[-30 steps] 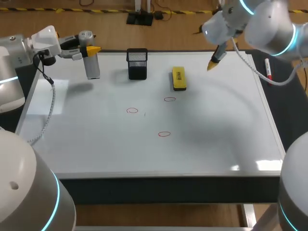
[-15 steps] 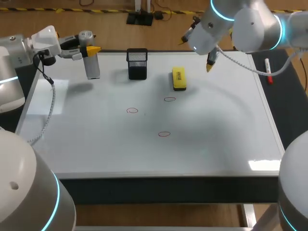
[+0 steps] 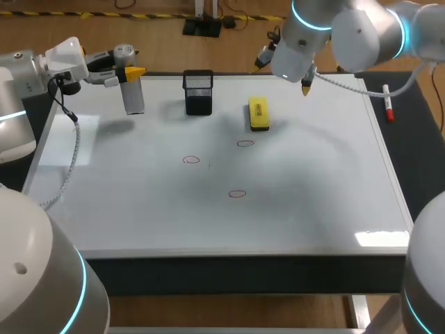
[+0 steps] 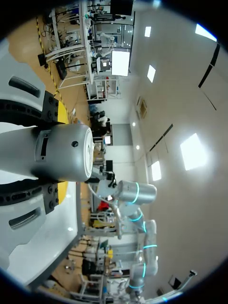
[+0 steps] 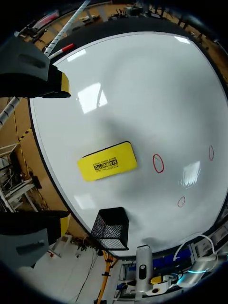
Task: Pick up the inspection probe, press it on each red-marked spot on the whiteboard one by one, put down the probe, pick up the eraser, and wipe off all the red marks.
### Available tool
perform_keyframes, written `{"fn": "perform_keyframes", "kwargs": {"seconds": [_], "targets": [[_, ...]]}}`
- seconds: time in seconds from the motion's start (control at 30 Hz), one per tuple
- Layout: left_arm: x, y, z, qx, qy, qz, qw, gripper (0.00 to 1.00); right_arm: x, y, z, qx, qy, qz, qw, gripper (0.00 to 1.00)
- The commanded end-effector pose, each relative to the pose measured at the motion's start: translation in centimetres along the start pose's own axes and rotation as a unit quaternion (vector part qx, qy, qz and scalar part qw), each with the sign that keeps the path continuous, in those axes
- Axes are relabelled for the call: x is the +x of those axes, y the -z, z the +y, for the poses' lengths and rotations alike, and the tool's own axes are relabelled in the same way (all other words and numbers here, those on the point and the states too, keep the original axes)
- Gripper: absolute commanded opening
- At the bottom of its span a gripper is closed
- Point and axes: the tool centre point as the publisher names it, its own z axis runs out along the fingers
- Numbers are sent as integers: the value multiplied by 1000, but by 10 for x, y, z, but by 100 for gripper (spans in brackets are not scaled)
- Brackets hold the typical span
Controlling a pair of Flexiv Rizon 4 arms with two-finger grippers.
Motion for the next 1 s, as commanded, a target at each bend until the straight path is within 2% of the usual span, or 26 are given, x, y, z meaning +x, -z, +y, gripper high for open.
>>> {"fn": "perform_keyframes", "kwargs": {"seconds": [0.03,0.1,0.13,0.43,0.6,1.0], "targets": [[0,0,-1,1,-1,0,1000,0,-5,-11,2,-39,34,23,998,100],[0,0,-1,1,-1,0,1000,0,-8,-21,7,-63,61,30,996,100],[0,0,-1,1,-1,0,1000,0,-10,-27,11,-89,86,30,992,100],[0,0,-1,1,-1,0,1000,0,-11,-54,28,-125,152,61,979,100],[0,0,-1,1,-1,0,1000,0,-11,-63,35,-121,163,87,975,100],[0,0,-1,1,-1,0,1000,0,-11,-74,45,-112,171,83,975,100]]}}
